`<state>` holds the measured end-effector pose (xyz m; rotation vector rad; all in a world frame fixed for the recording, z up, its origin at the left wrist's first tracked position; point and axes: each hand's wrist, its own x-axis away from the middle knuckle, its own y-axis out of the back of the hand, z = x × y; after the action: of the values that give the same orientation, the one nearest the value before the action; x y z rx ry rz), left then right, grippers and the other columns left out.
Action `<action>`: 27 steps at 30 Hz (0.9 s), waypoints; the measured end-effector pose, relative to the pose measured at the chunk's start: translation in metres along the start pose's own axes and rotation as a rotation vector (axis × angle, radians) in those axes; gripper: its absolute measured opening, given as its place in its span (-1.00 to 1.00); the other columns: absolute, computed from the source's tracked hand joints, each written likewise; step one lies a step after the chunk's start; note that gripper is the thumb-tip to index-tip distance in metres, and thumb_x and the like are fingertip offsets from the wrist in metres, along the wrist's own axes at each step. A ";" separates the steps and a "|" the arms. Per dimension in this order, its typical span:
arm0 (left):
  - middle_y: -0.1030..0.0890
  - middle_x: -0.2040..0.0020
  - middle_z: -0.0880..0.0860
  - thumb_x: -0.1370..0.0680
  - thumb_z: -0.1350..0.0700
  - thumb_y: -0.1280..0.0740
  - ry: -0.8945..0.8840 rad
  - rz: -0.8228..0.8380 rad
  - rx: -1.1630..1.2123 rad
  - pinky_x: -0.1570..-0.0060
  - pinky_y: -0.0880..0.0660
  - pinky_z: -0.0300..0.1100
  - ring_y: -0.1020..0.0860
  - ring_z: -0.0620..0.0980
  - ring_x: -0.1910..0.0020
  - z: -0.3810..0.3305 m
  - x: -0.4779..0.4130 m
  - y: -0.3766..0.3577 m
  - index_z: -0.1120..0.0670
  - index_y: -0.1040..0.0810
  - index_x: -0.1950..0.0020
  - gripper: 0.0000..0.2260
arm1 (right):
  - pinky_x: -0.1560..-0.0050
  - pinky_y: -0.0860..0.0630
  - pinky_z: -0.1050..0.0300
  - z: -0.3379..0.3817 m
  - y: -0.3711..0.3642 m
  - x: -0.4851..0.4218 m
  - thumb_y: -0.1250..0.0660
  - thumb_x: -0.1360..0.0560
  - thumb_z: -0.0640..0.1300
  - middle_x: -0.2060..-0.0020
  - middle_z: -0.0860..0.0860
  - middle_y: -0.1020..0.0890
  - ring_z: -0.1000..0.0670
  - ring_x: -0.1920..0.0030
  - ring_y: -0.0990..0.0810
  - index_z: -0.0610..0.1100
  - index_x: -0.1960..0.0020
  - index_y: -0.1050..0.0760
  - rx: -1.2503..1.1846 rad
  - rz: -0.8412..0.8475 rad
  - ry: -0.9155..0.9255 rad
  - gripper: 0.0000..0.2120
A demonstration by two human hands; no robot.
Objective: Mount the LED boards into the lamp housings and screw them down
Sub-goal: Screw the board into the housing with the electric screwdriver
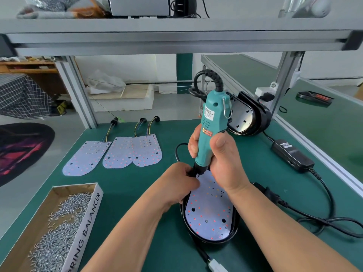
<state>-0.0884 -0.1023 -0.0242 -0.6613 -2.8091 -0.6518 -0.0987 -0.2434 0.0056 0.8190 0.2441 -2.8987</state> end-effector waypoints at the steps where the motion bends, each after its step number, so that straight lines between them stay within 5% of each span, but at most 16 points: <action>1: -0.42 0.21 0.13 -0.53 0.29 -0.30 -0.006 0.001 0.002 0.36 -0.33 -0.19 -0.40 0.06 0.29 0.000 0.000 0.000 0.26 -0.59 -0.08 -0.84 | 0.16 -0.42 -0.01 0.000 0.000 0.000 -0.26 -0.56 0.47 0.24 -0.11 -0.52 -0.14 0.25 -0.43 -0.23 -0.03 -0.45 0.002 0.009 -0.002 -0.30; 12: -0.48 0.27 0.11 -0.54 0.32 -0.29 -0.006 0.003 0.010 0.38 -0.39 -0.23 -0.46 0.03 0.36 -0.003 0.002 -0.001 0.27 -0.51 0.08 -0.97 | 0.12 -0.33 -0.19 0.012 0.011 -0.002 -0.39 -0.57 0.36 0.23 -0.06 -0.55 -0.19 0.22 -0.42 -0.12 0.01 -0.50 0.054 -0.083 0.085 -0.49; 16: -0.45 0.23 0.13 -0.48 0.24 -0.29 -0.004 -0.048 0.004 0.22 -0.36 -0.04 -0.42 0.05 0.27 -0.001 0.000 0.001 0.36 -0.47 0.01 -0.81 | 0.18 -0.41 0.01 0.034 0.032 -0.004 -0.40 -0.59 0.30 0.26 -0.07 -0.55 -0.14 0.28 -0.45 -0.06 0.03 -0.51 0.040 -0.249 0.116 -0.60; 21: -0.39 0.31 0.02 -0.32 0.03 -0.26 -0.016 -0.282 -0.020 0.21 -0.28 -0.04 -0.32 0.04 0.30 0.000 -0.003 0.013 0.18 -0.45 0.15 -0.77 | 0.41 -0.43 0.07 0.046 0.089 0.000 -0.45 -0.53 0.21 0.37 -0.08 -0.54 -0.04 0.44 -0.46 -0.11 0.13 -0.48 0.376 -0.393 -0.200 -0.61; 27: -0.38 0.35 -0.03 -0.37 0.01 -0.28 -0.015 -0.308 -0.005 0.22 -0.27 -0.04 -0.32 0.01 0.32 0.005 -0.005 0.016 0.06 -0.46 0.19 -0.87 | 0.11 -0.69 -0.20 0.033 0.127 0.019 -0.46 -0.52 -0.04 0.20 -0.13 -0.69 -0.16 0.25 -0.71 -0.12 -0.01 -0.52 0.932 -0.229 -0.700 -0.81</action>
<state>-0.0771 -0.0888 -0.0235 -0.2341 -2.9513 -0.7060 -0.1117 -0.3752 0.0077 -0.2578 -1.1946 -3.2100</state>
